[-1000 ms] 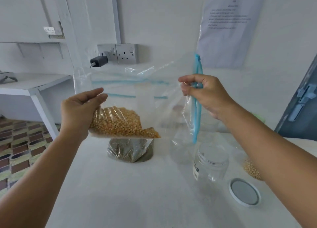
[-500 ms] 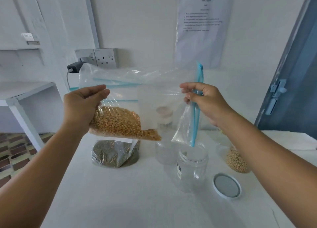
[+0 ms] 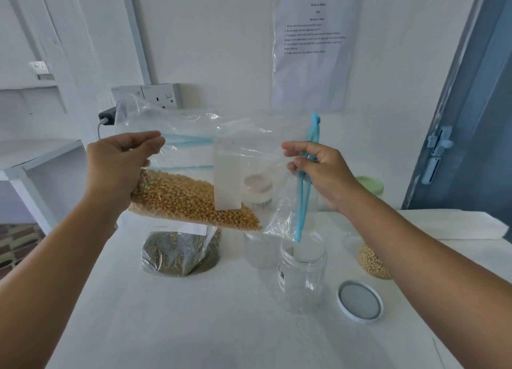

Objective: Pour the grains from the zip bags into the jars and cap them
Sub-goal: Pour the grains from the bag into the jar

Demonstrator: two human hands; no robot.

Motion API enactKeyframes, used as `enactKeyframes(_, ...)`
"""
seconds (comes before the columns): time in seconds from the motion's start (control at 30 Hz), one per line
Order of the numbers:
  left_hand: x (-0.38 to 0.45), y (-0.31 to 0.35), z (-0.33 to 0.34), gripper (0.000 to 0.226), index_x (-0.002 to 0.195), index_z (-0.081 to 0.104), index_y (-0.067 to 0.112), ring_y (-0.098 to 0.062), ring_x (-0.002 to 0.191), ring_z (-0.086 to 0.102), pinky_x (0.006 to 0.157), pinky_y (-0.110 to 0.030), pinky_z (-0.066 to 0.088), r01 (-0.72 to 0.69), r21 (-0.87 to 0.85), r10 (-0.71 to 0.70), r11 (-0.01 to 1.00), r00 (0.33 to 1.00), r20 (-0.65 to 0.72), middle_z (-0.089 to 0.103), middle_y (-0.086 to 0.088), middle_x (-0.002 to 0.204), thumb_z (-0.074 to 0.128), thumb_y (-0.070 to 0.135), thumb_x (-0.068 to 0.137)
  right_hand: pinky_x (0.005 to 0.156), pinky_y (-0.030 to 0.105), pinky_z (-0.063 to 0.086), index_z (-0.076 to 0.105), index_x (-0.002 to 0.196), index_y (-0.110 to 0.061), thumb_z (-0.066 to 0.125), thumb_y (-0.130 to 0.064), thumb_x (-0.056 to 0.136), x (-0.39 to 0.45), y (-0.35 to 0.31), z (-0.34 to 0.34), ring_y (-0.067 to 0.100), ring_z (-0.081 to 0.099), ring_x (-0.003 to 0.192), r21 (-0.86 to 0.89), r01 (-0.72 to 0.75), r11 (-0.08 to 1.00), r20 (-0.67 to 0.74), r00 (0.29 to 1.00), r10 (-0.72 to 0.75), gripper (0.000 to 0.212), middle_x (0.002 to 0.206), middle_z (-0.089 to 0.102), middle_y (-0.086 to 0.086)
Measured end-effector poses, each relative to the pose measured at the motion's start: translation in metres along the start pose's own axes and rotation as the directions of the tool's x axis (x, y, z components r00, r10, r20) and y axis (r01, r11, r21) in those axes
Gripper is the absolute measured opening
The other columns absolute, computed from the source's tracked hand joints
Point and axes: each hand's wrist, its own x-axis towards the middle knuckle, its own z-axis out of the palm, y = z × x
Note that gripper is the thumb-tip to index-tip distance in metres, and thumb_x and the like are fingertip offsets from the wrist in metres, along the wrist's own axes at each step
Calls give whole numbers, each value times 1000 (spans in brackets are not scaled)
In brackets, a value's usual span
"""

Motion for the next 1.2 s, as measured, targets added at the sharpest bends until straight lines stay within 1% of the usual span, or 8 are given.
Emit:
enactKeyframes(0.1, -1, 4, 4, 15, 95, 83, 28, -4, 64, 58, 70, -19, 52, -5, -19, 4, 1000, 1000, -11, 77, 11, 79, 89, 30, 81, 96, 24, 57, 78, 112, -28, 58, 2, 101, 0, 1, -2, 13, 70, 95, -27, 35, 999, -8, 999, -35, 38, 114, 72, -2)
enactKeyframes(0.17, -1, 6, 5, 15, 95, 83, 28, -2, 62, 57, 67, -16, 51, -11, -19, 10, 1000, 1000, -12, 76, 13, 76, 89, 29, 82, 94, 17, 53, 73, 121, -31, 74, -7, 94, -3, 1, -5, 2, 68, 96, -104, 66, 992, 40, 997, -63, 35, 118, 70, -6)
enactKeyframes(0.27, -1, 7, 7, 14, 96, 82, 27, 0, 60, 56, 65, -13, 50, -20, -14, 19, 1000, 1000, -9, 75, 14, 73, 88, 27, 83, 90, 12, 50, 64, 135, -31, 88, -13, 80, -6, 5, -9, -5, 62, 93, -255, 119, 960, 123, 988, -90, 63, 126, 62, -7)
enactKeyframes(0.53, -5, 2, 2, 15, 99, 81, 24, 0, 58, 55, 64, -11, 51, 3, -24, -4, 1000, 999, -40, 75, 15, 71, 85, 25, 85, 96, 13, 50, 52, 148, -31, 63, 1, 100, -5, 9, -6, 0, 66, 108, -299, 196, 934, 182, 972, -146, 58, 134, 56, -7)
enactKeyframes(0.67, -10, 4, 4, 17, 103, 80, 21, 3, 59, 58, 65, -11, 51, -14, -31, 12, 999, 999, -51, 74, 12, 76, 84, 22, 86, 96, 34, 59, 53, 145, -37, 44, 13, 102, -6, 19, -7, 13, 68, 114, -220, 148, 964, 158, 981, -115, 67, 135, 56, -5)
enactKeyframes(0.8, -12, 7, 7, 16, 103, 80, 21, 3, 63, 60, 65, -11, 51, -24, -30, 23, 999, 999, -41, 75, 13, 74, 84, 21, 87, 94, 40, 61, 52, 144, -37, 46, 12, 103, -11, 26, -2, 16, 70, 107, -169, 112, 979, 142, 986, -88, 65, 133, 57, -2)
enactKeyframes(0.97, -10, -6, -4, 15, 97, 81, 24, -3, 62, 55, 62, -13, 49, 64, -123, -75, 990, 994, -80, 75, 8, 79, 86, 24, 84, 86, 32, 62, 57, 145, -24, 46, 15, 100, 5, 2, 12, 13, 67, 91, -105, 74, 992, 85, 994, -65, 60, 127, 61, -1)
enactKeyframes(1.2, -23, -40, -28, 9, 94, 79, 23, 2, 54, 53, 64, -13, 46, 214, -220, -248, 952, 959, -141, 71, 13, 71, 84, 24, 86, 82, 29, 61, 59, 145, -19, 42, 15, 94, 14, -22, 45, 10, 60, 80, -195, 122, 973, 170, 981, -89, 64, 121, 63, -3)
